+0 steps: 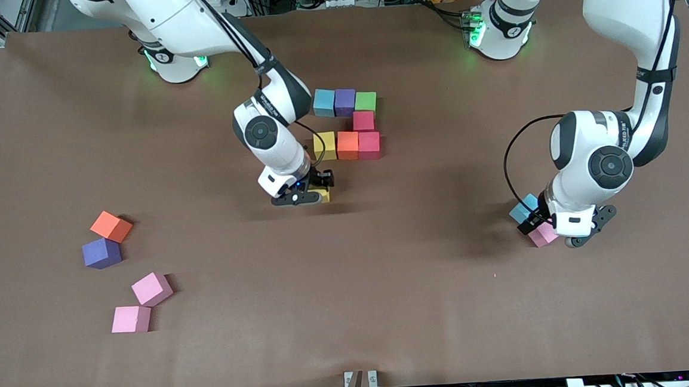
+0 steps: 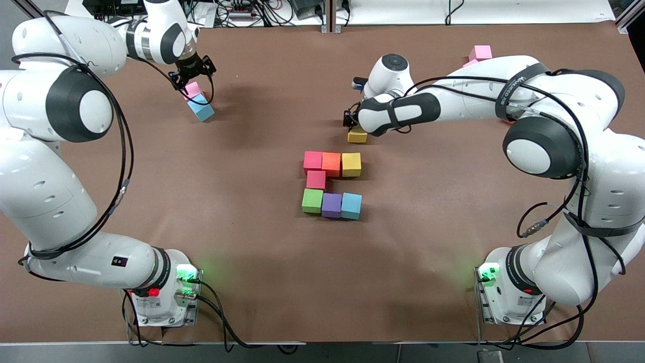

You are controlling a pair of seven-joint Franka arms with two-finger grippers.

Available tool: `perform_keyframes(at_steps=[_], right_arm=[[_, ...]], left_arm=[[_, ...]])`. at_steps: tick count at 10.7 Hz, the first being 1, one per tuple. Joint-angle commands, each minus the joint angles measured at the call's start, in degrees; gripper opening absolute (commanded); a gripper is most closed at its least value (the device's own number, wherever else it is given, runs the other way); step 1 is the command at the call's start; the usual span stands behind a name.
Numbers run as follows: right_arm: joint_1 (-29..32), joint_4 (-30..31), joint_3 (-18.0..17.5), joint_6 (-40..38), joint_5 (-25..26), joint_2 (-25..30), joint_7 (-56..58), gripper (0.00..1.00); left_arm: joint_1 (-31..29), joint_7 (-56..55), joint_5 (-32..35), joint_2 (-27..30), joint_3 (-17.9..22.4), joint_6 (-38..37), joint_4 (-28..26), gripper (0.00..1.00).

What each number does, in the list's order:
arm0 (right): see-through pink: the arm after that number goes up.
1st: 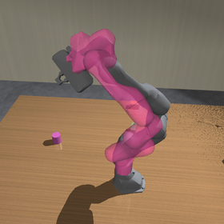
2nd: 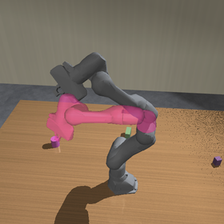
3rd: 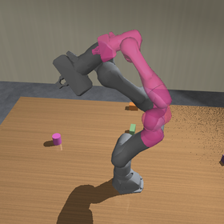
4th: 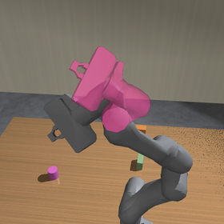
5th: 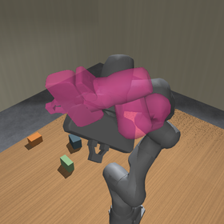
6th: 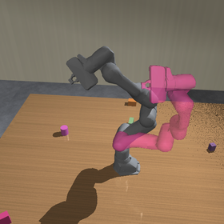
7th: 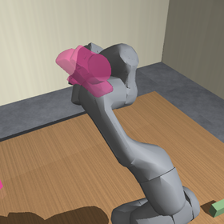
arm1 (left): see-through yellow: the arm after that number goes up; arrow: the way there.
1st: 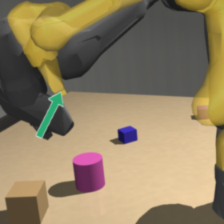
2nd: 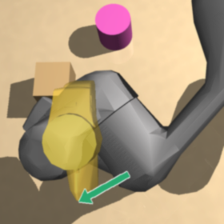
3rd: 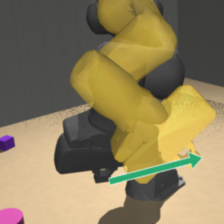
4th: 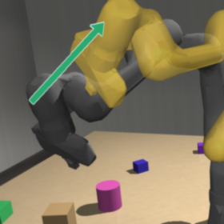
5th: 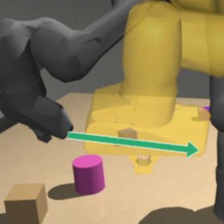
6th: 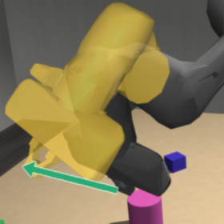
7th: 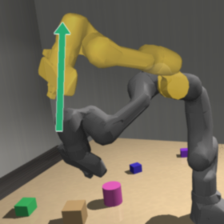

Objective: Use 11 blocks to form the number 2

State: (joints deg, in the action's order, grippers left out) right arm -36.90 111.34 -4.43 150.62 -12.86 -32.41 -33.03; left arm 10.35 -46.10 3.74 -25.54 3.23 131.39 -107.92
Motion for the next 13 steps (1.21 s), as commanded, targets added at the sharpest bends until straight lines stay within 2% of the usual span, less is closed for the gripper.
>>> perform_keyframes(at_steps=[1,4,13], right_arm=[[-1.51,3.26,0.30,-0.15,-0.94,2.43,-3.34,0.14],[-2.30,5.90,0.21,0.29,-1.02,4.01,-3.44,0.14],[-5.64,8.97,0.12,3.53,-1.02,4.54,-7.05,0.14]], left_arm=[[-0.07,-0.57,-0.84,0.75,0.20,0.09,-1.58,1.00],[-0.85,-0.66,-0.84,0.93,0.20,1.84,-4.22,1.00],[-1.38,-1.10,-0.93,0.14,0.20,1.76,-6.16,1.00]])
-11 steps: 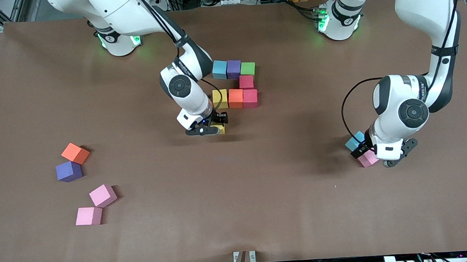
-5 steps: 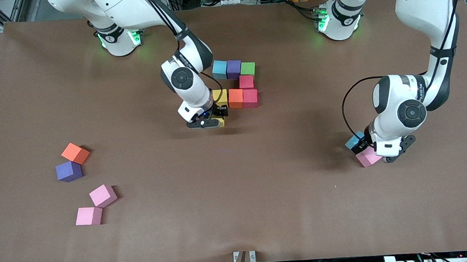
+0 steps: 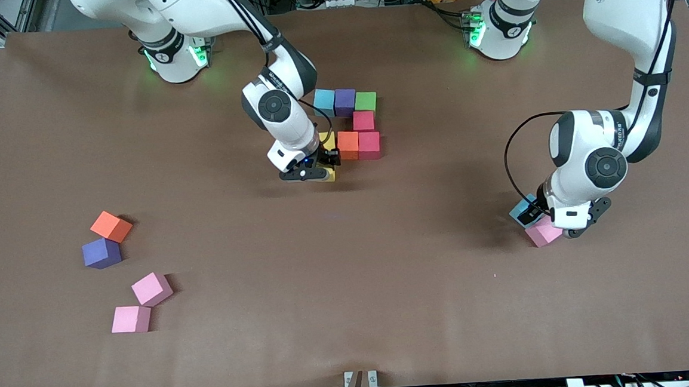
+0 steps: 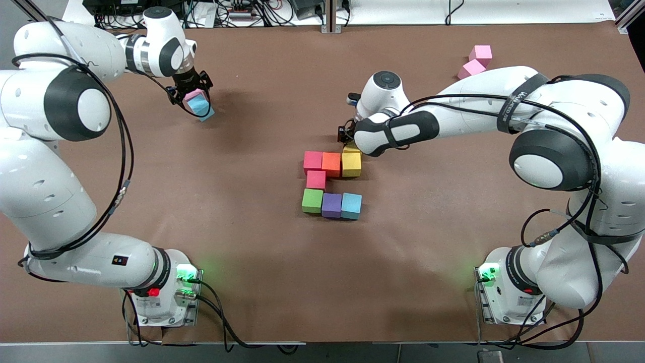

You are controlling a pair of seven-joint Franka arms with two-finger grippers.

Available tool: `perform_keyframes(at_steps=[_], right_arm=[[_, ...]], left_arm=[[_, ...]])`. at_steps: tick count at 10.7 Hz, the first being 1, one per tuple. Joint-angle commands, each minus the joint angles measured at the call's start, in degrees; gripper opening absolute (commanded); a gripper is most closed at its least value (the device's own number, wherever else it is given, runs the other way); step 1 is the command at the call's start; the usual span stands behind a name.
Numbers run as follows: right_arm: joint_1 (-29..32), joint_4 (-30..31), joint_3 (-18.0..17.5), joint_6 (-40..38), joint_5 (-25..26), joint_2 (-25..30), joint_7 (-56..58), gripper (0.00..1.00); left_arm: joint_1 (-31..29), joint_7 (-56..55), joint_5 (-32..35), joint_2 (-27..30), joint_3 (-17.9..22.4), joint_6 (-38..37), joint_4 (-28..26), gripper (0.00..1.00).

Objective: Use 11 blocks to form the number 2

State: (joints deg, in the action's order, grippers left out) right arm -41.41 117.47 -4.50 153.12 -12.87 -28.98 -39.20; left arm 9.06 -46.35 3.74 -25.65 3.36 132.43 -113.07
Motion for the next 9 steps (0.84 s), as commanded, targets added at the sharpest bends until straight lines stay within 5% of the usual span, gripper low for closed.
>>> perform_keyframes(at_steps=[1,9], right_arm=[[-1.13,3.89,0.19,2.79,-1.02,1.03,-0.61,0.14],[-1.39,5.13,-0.86,2.63,-1.02,1.91,-0.70,0.13]], left_arm=[[-0.36,-0.84,-0.84,0.25,0.06,0.72,-1.36,1.00],[-0.45,-0.32,-0.84,-0.98,0.50,1.94,-1.10,1.00]])
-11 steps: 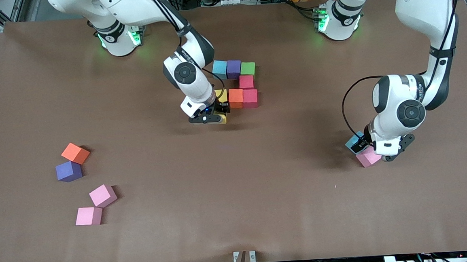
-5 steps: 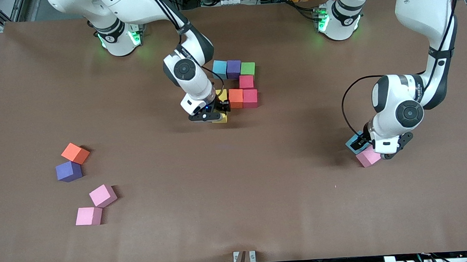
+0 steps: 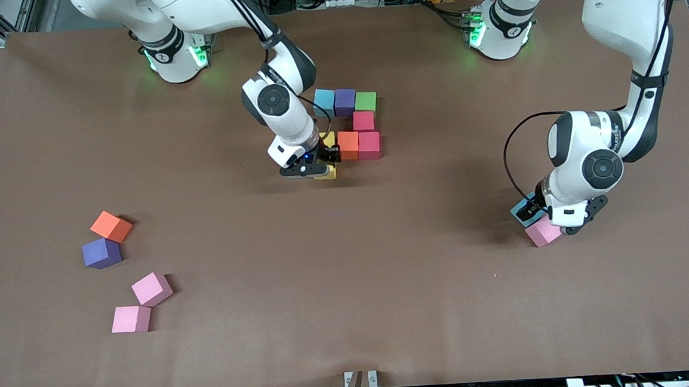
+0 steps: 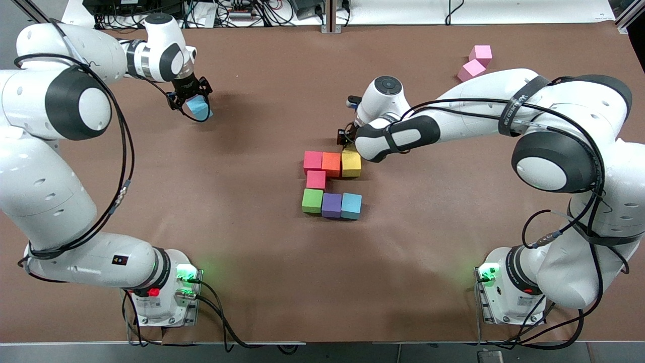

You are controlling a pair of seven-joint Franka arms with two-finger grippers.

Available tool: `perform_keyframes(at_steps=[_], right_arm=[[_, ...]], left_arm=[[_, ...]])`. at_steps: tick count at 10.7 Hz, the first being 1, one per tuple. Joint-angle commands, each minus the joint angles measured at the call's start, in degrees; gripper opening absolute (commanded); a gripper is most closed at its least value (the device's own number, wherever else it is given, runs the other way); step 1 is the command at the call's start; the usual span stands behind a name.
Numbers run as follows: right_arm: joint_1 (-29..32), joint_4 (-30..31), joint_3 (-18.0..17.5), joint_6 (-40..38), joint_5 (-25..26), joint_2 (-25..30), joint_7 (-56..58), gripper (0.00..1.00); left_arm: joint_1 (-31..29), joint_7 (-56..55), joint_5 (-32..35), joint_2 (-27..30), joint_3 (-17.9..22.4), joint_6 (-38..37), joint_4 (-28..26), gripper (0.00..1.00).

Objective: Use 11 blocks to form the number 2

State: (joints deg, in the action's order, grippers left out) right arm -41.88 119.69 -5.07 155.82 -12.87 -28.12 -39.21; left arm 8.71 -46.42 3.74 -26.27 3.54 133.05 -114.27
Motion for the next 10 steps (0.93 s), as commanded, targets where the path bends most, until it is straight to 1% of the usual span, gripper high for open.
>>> perform_keyframes(at_steps=[1,5,6,7,8,9,10], right_arm=[[-0.92,3.35,-0.29,-0.08,-1.02,1.23,-0.70,0.12],[-0.92,3.71,-0.38,-0.17,-1.02,1.49,-0.70,0.14],[-0.84,3.45,-0.38,-0.34,-1.02,1.41,-0.78,0.50],[-0.75,3.18,-0.38,-0.26,-1.02,1.41,-1.83,1.00],[-0.75,2.48,-0.29,-0.34,-1.02,1.32,-3.67,1.00],[-0.75,1.52,-0.29,-0.69,-1.02,1.23,-4.73,1.00],[-0.57,0.64,-0.29,-2.00,-1.11,1.14,-4.91,1.00]], left_arm=[[-0.10,-0.07,-0.84,-0.63,0.41,1.68,0.10,1.00],[-0.10,-0.07,-0.84,-1.60,0.42,4.75,0.02,1.00],[-0.10,-0.07,-0.84,-1.86,0.33,4.85,0.19,0.80],[-0.01,0.01,-0.76,-2.12,0.41,5.63,0.19,0.65],[-0.01,0.02,-0.76,-2.12,0.42,6.51,0.11,0.52],[-0.01,0.10,-0.76,-2.12,0.42,6.61,0.28,0.37],[0.07,1.50,-0.67,-1.86,0.33,6.61,0.45,0.32]])
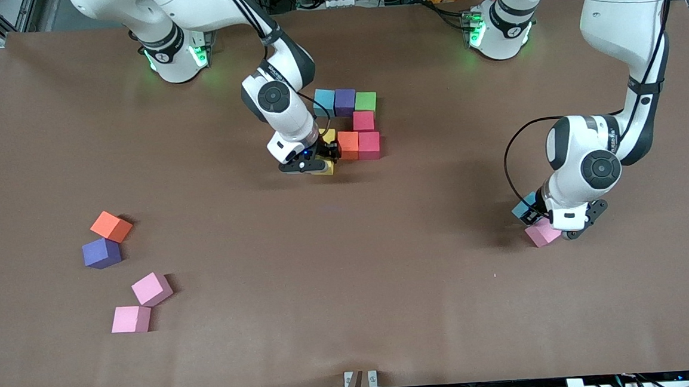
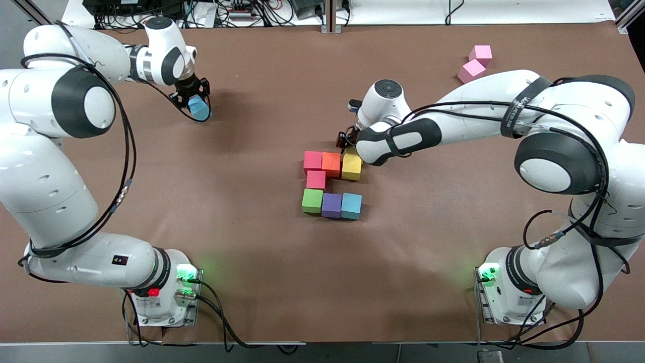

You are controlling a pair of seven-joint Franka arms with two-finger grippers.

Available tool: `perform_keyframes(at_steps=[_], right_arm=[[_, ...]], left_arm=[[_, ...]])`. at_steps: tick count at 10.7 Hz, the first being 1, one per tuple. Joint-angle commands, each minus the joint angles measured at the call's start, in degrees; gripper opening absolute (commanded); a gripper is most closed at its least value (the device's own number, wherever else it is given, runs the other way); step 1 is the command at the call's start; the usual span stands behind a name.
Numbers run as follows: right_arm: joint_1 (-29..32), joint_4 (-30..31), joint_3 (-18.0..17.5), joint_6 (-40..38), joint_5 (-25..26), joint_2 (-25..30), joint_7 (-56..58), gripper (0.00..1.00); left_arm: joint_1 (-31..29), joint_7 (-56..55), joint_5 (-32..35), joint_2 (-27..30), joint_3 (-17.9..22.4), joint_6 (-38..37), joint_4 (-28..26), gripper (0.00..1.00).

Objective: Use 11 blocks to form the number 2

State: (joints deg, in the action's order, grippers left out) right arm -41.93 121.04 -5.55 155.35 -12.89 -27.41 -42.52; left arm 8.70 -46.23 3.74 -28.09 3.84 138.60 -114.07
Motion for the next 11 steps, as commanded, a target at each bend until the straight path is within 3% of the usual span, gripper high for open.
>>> perform_keyframes(at_steps=[1,7,11], right_arm=[[-0.17,-1.59,0.19,-3.10,-1.08,0.51,-1.68,1.00],[0.01,-3.18,0.28,-4.62,-1.08,0.60,-3.35,1.00],[0.71,-3.09,0.28,-2.24,-0.99,-0.10,-2.48,1.00]], left_arm=[[0.26,2.88,-0.67,0.23,-0.24,0.98,0.42,0.32],[1.58,2.54,-0.67,2.16,-1.64,-6.66,5.52,0.33],[2.55,2.63,-0.67,1.38,-1.65,-6.85,5.43,0.35]])
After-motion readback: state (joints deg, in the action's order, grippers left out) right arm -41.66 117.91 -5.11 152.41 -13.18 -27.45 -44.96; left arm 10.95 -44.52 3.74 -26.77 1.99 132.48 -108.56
